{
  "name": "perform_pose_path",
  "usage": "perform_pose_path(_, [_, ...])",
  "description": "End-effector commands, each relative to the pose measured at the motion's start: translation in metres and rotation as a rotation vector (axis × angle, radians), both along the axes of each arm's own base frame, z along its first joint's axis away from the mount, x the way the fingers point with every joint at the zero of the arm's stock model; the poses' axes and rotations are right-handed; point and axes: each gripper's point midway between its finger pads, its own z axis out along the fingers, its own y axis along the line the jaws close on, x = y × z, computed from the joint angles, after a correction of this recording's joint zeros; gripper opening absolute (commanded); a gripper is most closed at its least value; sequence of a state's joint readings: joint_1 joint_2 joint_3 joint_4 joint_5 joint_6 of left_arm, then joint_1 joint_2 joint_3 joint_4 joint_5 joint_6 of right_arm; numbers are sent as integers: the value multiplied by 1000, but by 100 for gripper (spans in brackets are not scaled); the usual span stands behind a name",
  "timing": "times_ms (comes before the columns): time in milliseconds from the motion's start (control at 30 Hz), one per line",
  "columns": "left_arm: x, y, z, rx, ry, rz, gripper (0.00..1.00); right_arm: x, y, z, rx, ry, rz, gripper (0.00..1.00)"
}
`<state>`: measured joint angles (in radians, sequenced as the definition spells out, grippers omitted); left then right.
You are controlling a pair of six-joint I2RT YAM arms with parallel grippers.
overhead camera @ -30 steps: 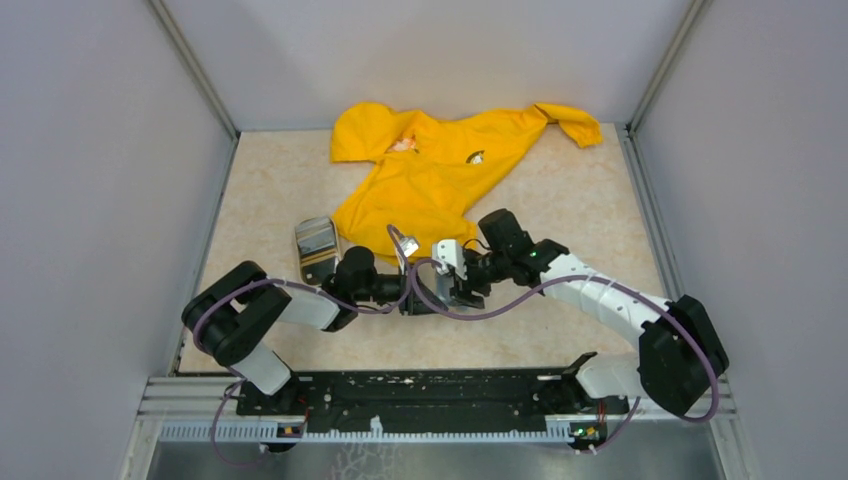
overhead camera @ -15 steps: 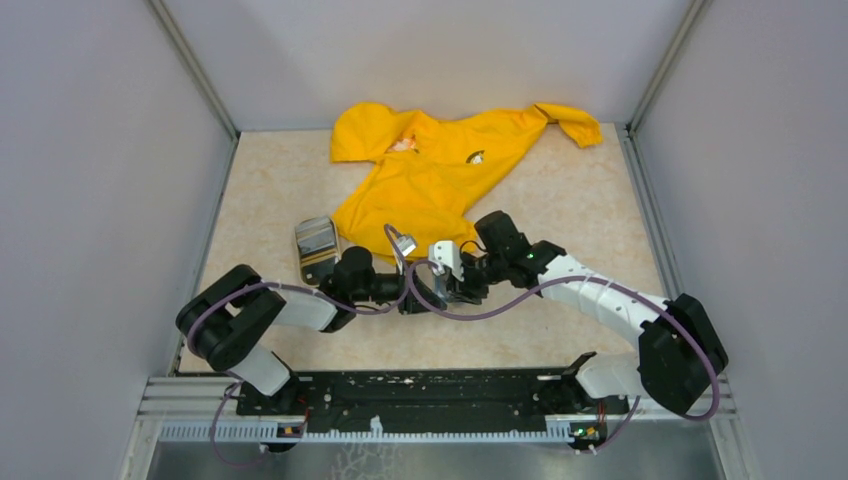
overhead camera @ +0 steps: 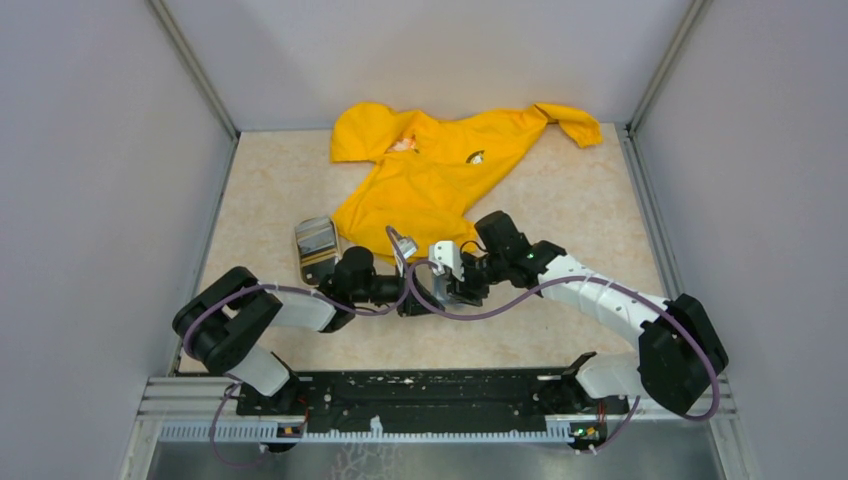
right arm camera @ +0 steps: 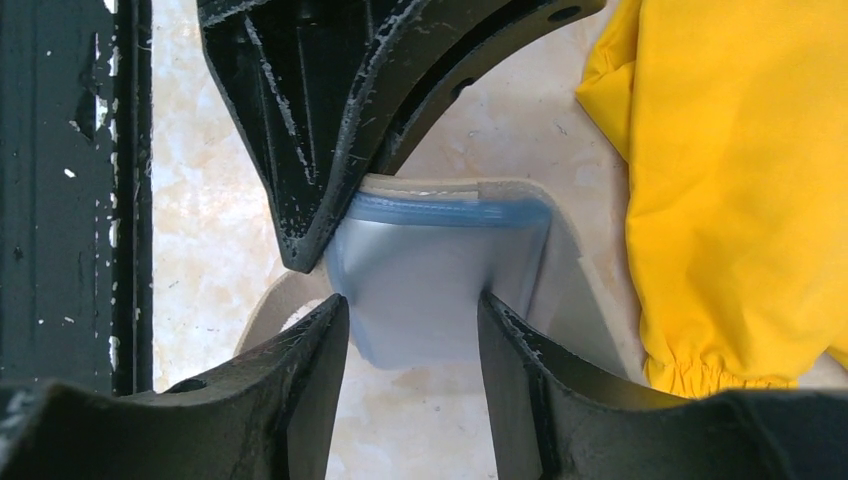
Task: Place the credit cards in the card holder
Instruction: Open the card holder at the center of the board.
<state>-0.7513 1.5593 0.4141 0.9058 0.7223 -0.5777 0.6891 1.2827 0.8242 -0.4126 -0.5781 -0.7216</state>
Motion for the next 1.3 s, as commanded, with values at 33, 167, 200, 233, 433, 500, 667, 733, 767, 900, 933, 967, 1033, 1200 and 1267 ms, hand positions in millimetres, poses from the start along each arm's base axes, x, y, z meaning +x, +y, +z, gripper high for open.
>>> perform_pose_path(33, [-9,-2,9,-24,-27,-52,0,9,6,20,54,-52,-7,54])
perform_pose_path(167, [-10,-4,10,-37,-21,-62,0,14,7,18,53,-52,-34,54])
perform_pose_path(200, [-10,-4,10,-38,-18,-63,0,14,6,18,51,-50,-37,54])
perform_pose_path(233, [-11,-4,10,-41,-16,-66,0,14,7,17,51,-48,-38,54])
perform_pose_path(433, [-15,-5,12,-63,-5,-88,0,9,10,12,50,-21,-21,59])
perform_pose_path(500, [-15,-5,13,-66,-6,-90,0,3,13,10,55,1,4,59])
perform_pose_path(667, [-18,-4,14,-74,-17,-104,1,-4,16,9,66,27,38,59])
perform_pose_path(733, [-20,-3,15,-78,-21,-112,3,-4,16,9,65,27,38,56])
perform_pose_path(767, [-20,-3,15,-79,-26,-115,4,-4,17,10,66,28,39,54])
perform_pose_path(900, [-23,-2,15,-78,-34,-122,7,-5,18,14,74,29,43,40])
perform_pose_path(933, [-23,-1,14,-77,-35,-125,7,-5,18,14,73,29,42,36])
perform_pose_path(967, [-23,-1,14,-77,-35,-125,8,-5,18,15,75,29,44,32])
perform_pose_path(1033, [-24,0,12,-73,-35,-123,10,-5,18,15,74,31,43,25])
perform_pose_path(1200, [-24,2,8,-63,-34,-115,20,-6,18,18,79,33,47,11])
perform_pose_path(1267, [-24,2,5,-56,-32,-112,22,-6,17,19,81,40,48,9])
